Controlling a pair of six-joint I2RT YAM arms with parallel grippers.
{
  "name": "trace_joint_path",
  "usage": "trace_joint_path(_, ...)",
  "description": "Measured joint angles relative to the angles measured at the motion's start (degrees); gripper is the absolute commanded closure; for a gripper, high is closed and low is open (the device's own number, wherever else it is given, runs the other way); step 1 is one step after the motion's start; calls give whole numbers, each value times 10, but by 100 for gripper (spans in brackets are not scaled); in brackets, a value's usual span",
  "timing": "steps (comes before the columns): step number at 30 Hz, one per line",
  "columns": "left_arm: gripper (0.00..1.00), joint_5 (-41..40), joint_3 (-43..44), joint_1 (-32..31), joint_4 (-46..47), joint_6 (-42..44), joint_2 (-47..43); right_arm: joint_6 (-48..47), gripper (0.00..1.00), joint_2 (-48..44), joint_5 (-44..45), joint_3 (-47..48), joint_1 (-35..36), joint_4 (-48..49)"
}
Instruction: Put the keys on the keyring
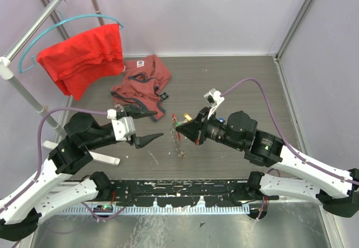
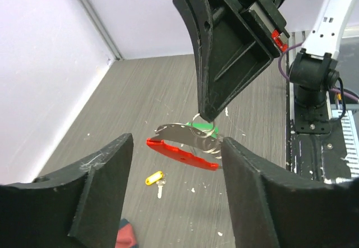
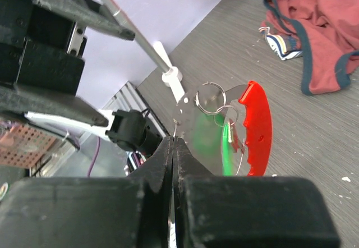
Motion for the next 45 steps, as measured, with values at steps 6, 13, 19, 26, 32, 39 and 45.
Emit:
trace_joint_path(6,34,-32,-19,0,0,-14,-26,36,99,5,67,22,0,-25)
trace_joint_path(13,49,-25,-41,0,7,8,-39,94,99,5,118,44,0,-50)
trace_joint_path(19,48,12,-43,0,34,67,-32,172,99,5,138,57,0,-60)
trace_joint_path(26,46,20,-43,0,81,88,-3,216,99,12,169,64,0,-68)
trace_joint_path(32,44,14,-42,0,87,72,-2,106,99,25,175,93,0,-80)
trace_joint_path(39,48,16,-18,0,86,12,-5,-102,99,10,117,110,0,-104)
trace_joint_path(45,52,45,-16,0,97,-49,-1,-256,99,-12,47,121,0,-129)
